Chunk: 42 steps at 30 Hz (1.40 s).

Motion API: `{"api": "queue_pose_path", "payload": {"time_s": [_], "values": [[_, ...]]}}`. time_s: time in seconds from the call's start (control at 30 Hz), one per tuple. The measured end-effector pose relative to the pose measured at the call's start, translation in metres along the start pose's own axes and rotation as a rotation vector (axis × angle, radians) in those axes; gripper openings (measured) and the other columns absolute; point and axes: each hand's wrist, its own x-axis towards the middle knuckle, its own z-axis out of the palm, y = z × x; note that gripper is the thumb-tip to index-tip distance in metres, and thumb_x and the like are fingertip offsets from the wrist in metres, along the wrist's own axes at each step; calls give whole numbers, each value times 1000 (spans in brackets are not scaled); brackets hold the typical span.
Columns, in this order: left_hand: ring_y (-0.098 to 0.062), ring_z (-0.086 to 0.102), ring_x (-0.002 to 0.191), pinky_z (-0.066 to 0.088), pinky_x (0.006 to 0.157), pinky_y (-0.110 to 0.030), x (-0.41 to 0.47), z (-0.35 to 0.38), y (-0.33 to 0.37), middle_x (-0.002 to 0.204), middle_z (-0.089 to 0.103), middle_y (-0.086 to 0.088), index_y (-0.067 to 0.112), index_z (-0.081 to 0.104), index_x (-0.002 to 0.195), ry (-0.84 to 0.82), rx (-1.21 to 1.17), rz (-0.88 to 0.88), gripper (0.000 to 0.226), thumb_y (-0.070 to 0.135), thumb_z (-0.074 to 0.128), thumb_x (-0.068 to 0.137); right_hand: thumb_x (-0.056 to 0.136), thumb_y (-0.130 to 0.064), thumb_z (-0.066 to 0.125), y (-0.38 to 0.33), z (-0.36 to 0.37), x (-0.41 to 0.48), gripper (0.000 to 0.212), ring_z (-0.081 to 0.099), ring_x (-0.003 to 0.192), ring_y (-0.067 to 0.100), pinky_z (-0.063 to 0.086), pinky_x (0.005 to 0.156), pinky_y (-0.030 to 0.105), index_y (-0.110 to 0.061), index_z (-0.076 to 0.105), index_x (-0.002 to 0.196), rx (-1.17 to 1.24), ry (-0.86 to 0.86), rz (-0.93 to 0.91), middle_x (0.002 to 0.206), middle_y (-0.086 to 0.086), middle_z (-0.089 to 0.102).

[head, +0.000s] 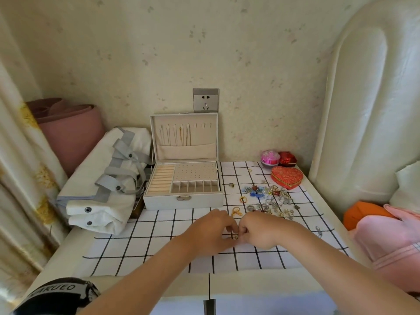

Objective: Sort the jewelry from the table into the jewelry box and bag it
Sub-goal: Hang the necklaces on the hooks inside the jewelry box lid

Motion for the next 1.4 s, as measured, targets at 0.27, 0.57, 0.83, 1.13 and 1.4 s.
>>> {"api": "queue_pose_path", "payload": {"time_s": [0.27,0.57,0.83,1.13,1.4], "values": [[-4,68,85,52,81,-23,10,-12,13,91,76,4,21,65,107,31,-721,-378,26,19,75,83,100,-25,55,3,-26,-10,19,57,74,11,47,73,28,-20,68,86,398,113,-39,77,-2,63],[-1,61,72,48,75,-24,10,-49,8,79,64,9,18,70,85,42,-652,-398,20,37,65,90,105,-12,47,3,-37,-9,18,69,81,18,58,80,30,-2,61,106,1076,178,-84,87,10,71],[-17,44,53,53,95,-48,0,-91,-16,60,41,0,14,54,71,93,-1182,-283,29,34,61,91,102,-9,52,-5,-39,-8,17,44,54,14,58,71,34,-5,66,111,1077,215,-190,68,3,52],[-14,39,56,37,54,-26,-9,-106,-4,67,44,2,17,61,82,101,-1031,-231,16,31,58,90,101,-4,47,-31,-46,-3,25,70,89,32,56,94,45,3,71,108,1111,32,-269,95,19,72],[-8,41,50,35,51,-20,-7,-133,18,60,51,6,10,66,82,148,-644,-315,19,23,60,94,96,-2,40,-65,-58,1,31,65,77,31,53,97,53,6,61,117,1187,9,-349,77,16,66]]}}
